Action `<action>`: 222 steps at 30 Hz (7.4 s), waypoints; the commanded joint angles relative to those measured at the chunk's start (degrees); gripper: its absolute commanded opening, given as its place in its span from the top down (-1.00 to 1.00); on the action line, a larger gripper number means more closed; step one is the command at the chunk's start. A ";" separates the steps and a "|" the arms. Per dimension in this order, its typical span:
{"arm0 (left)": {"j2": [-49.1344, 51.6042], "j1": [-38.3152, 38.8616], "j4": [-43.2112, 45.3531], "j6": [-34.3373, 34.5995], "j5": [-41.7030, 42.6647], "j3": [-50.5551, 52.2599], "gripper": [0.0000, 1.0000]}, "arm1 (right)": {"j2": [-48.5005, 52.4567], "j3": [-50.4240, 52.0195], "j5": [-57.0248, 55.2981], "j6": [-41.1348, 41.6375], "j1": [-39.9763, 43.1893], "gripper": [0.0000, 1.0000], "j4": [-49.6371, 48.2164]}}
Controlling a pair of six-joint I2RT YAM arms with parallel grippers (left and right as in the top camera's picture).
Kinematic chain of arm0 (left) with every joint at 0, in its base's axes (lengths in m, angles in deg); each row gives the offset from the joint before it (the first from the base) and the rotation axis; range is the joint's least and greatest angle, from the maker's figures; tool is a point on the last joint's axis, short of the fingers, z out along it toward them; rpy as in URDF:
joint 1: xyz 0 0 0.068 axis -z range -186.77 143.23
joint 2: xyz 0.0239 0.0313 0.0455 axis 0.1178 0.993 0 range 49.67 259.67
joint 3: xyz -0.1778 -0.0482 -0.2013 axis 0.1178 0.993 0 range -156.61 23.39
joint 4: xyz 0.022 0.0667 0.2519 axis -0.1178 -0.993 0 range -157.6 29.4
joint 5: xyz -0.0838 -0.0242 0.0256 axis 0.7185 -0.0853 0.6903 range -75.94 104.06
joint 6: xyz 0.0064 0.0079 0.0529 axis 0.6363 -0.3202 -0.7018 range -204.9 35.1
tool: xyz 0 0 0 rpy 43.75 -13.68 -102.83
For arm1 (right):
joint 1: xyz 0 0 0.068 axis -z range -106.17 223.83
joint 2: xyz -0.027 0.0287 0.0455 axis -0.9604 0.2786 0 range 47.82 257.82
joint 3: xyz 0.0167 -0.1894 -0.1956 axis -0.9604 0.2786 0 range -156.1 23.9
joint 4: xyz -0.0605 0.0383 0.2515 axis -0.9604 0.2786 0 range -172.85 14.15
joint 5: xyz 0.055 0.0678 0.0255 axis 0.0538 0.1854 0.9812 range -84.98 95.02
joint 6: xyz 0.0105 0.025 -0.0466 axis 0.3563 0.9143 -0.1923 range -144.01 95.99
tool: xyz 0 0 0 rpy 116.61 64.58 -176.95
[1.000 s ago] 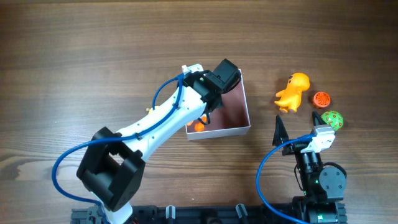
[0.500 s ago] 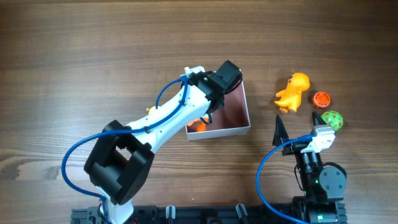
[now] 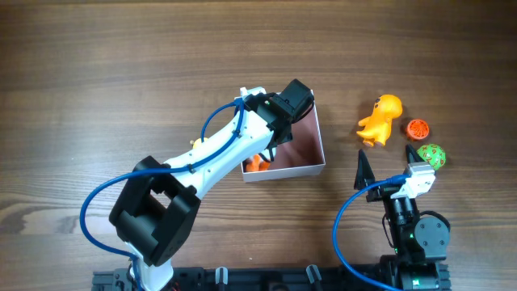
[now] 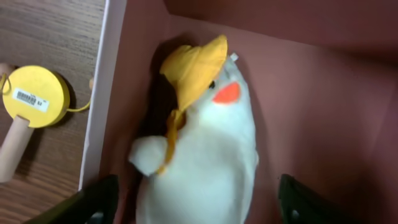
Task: Pack container
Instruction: 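Open the left gripper and withdraw it toward the yellow rattle drum, then lower the left gripper onto the rattle drum handle and grasp it, then carry the rattle drum with the left gripper into the box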
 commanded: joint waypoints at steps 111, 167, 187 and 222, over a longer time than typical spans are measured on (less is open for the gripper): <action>-24.09 -22.99 19.23 -40.92 12.70 36.76 0.66 | -0.15 0.15 0.31 0.66 0.17 -0.99 -0.31; -13.35 -22.99 22.18 -31.47 12.70 37.03 0.13 | -0.15 0.15 0.31 0.66 0.17 -0.99 -0.31; -15.34 -22.99 17.46 -31.76 12.66 32.30 0.92 | -0.15 0.15 0.31 0.66 0.17 -1.00 -0.31; -24.35 -6.71 21.40 -65.94 22.88 14.43 0.55 | -0.15 0.15 0.31 0.63 0.17 -0.99 -0.31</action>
